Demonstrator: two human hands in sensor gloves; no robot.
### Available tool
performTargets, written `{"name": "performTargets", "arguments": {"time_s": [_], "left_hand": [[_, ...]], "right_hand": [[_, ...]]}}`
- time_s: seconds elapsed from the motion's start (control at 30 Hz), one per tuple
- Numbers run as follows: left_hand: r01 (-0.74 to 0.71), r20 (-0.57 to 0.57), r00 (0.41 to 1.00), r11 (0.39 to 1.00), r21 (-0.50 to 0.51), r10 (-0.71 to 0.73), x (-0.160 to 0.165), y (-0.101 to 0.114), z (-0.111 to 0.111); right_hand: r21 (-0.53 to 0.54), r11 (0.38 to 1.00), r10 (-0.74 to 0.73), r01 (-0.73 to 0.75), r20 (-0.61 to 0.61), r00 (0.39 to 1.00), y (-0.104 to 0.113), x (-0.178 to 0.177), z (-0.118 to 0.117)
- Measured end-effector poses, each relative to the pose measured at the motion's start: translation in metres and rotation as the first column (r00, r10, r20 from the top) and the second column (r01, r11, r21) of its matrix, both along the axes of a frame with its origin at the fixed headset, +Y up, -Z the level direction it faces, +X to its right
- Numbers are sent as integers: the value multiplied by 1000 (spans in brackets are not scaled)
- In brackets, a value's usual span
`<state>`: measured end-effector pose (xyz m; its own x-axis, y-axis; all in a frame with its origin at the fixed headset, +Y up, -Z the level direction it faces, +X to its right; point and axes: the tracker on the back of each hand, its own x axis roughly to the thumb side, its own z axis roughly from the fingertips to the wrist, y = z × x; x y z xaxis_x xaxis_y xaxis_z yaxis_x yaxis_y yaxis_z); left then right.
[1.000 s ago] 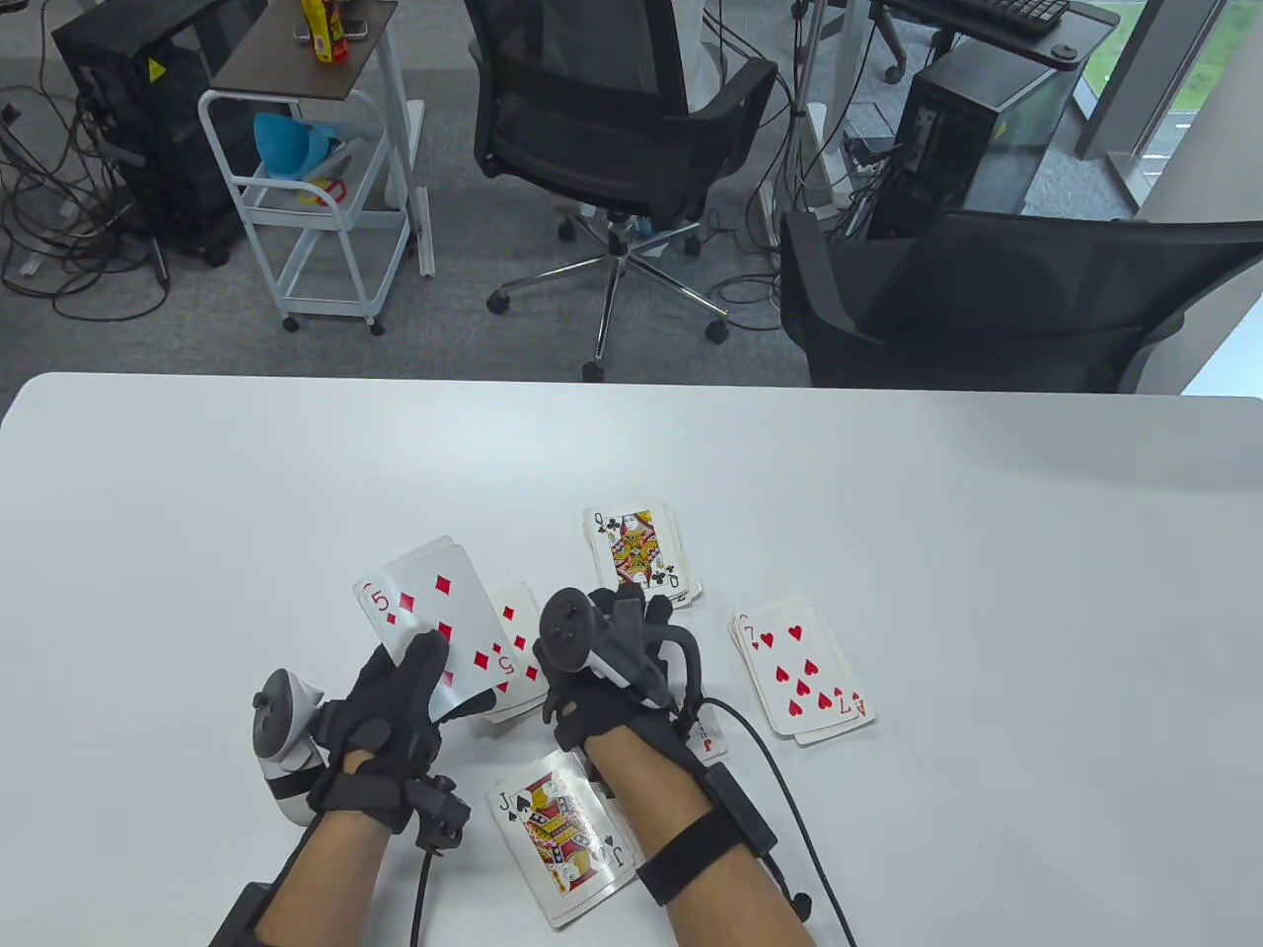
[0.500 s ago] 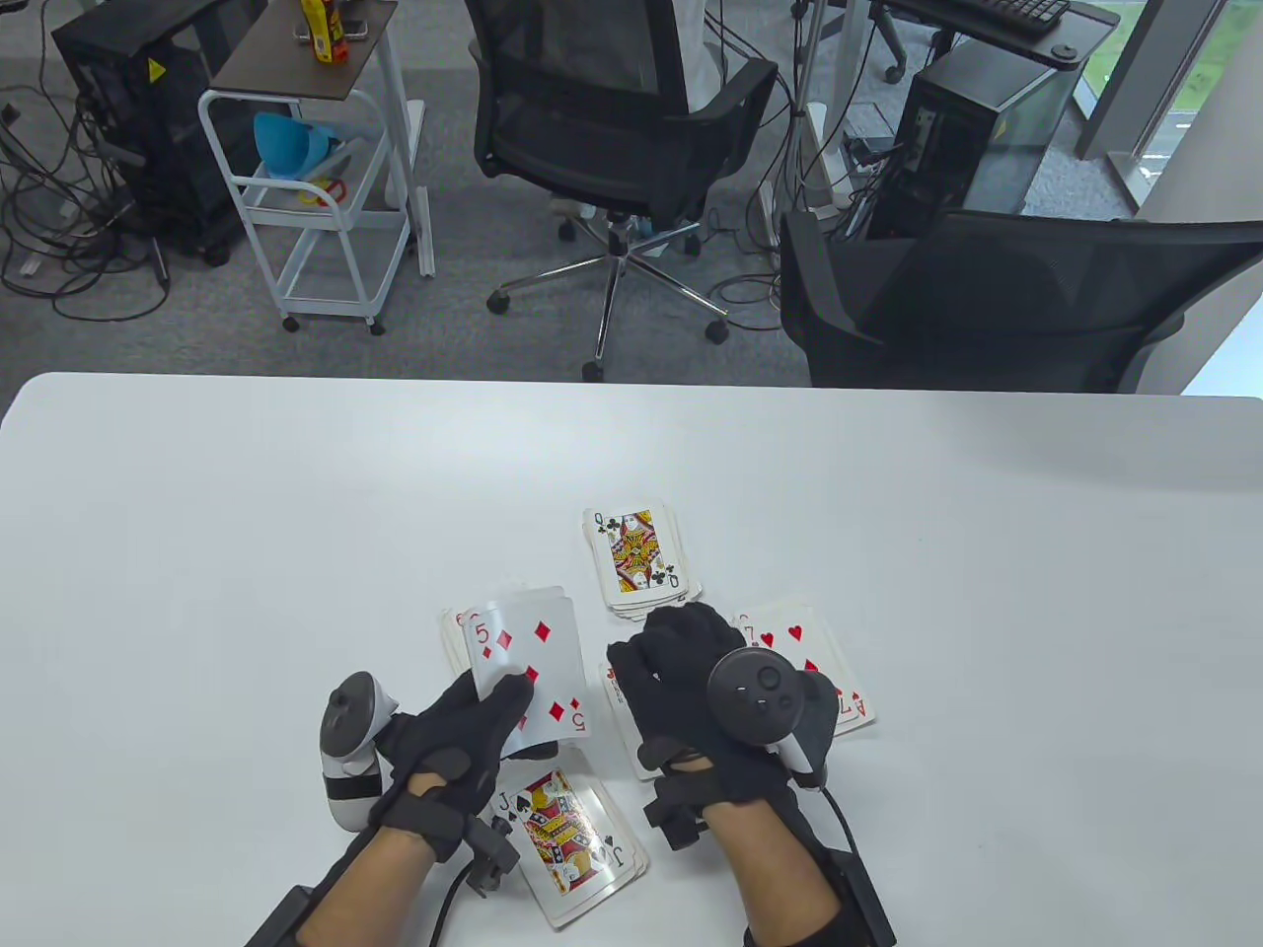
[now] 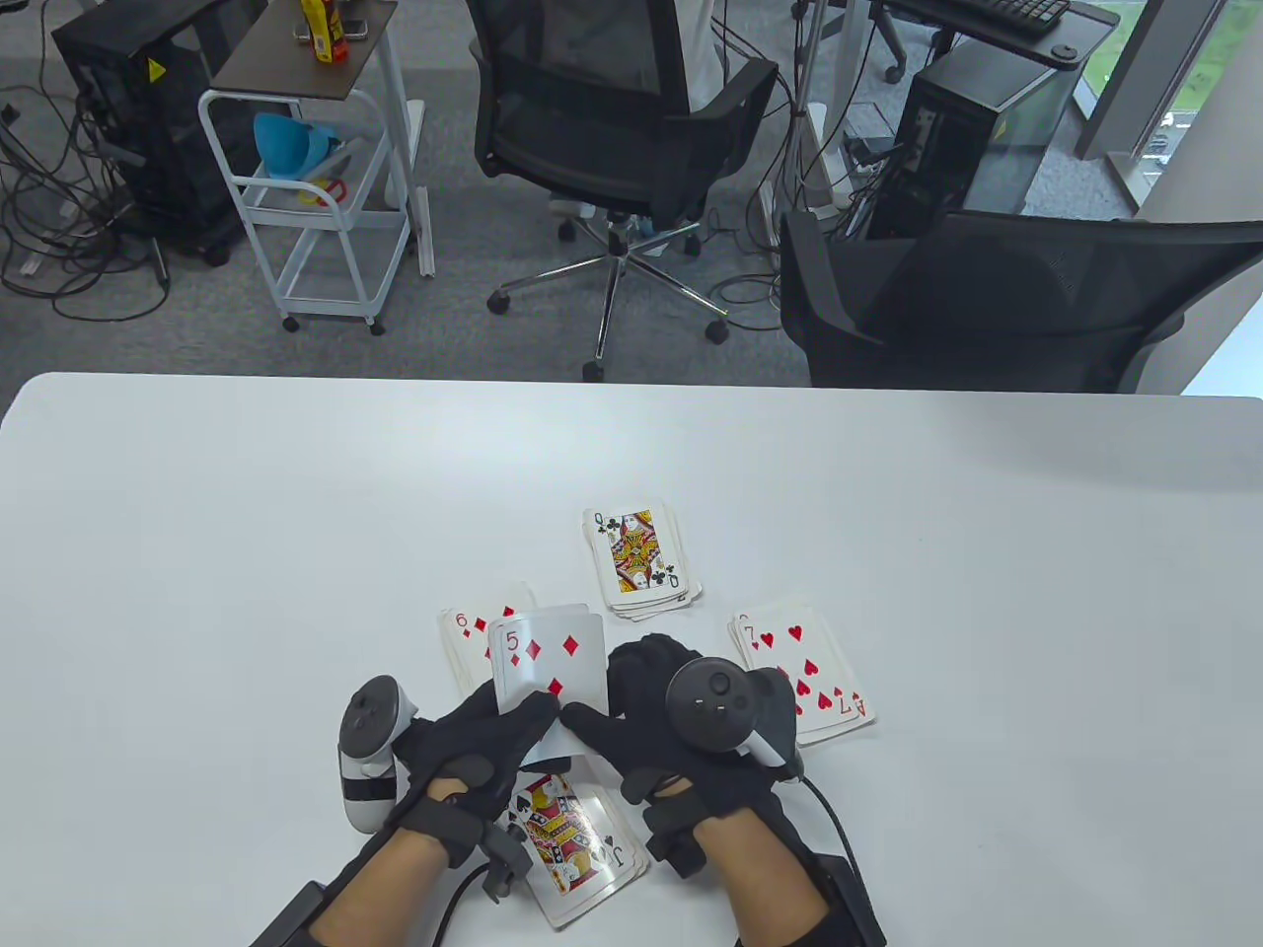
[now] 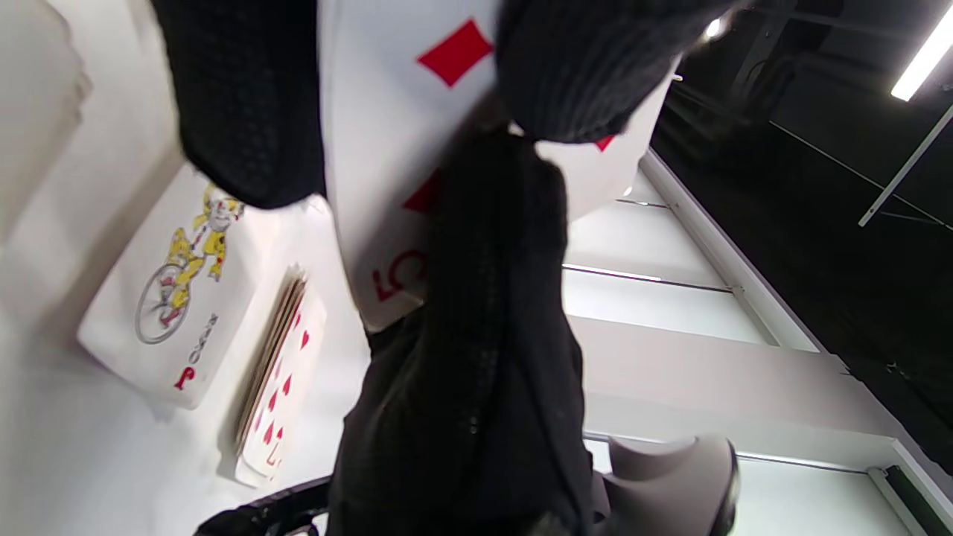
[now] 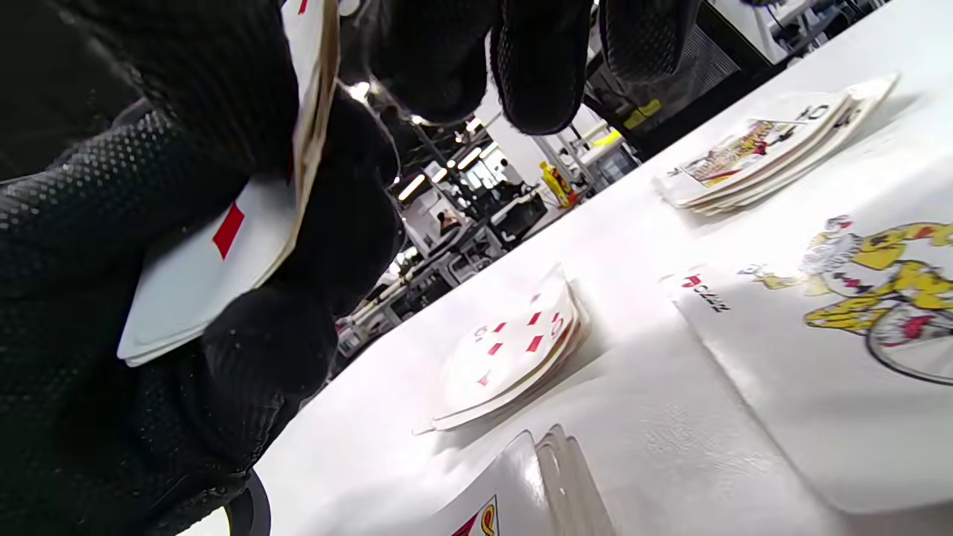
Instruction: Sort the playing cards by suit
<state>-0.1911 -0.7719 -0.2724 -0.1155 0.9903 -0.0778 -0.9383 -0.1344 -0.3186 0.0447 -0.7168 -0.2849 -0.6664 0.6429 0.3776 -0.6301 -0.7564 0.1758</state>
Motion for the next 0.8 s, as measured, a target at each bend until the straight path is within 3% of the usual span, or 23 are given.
{"name": "performTargets", "arguments": {"time_s": [0.1, 0.3, 0.47, 0.57, 0.8], "left_hand": [[-15, -22, 1000, 1000, -5, 15, -4, -1, 0], [-92, -20, 996, 995, -33, 92, -8, -2, 0], [-126, -14, 992, 992, -24, 125, -8, 0, 0], [-130, -20, 991, 991, -22, 130, -10, 1, 0], [-176, -56, 983, 984, -14, 175, -17, 5, -1]], "right_hand": [[57, 998, -20, 20, -5, 1000, 3, -4, 3], [53, 989, -138, 137, 30, 990, 6, 2, 0], [16, 990, -144, 143, 28, 989, 6, 12, -4], [-68, 993, -100, 98, -28, 995, 7, 16, -7], [51, 978, -210, 204, 176, 962, 9, 41, -11]]}}
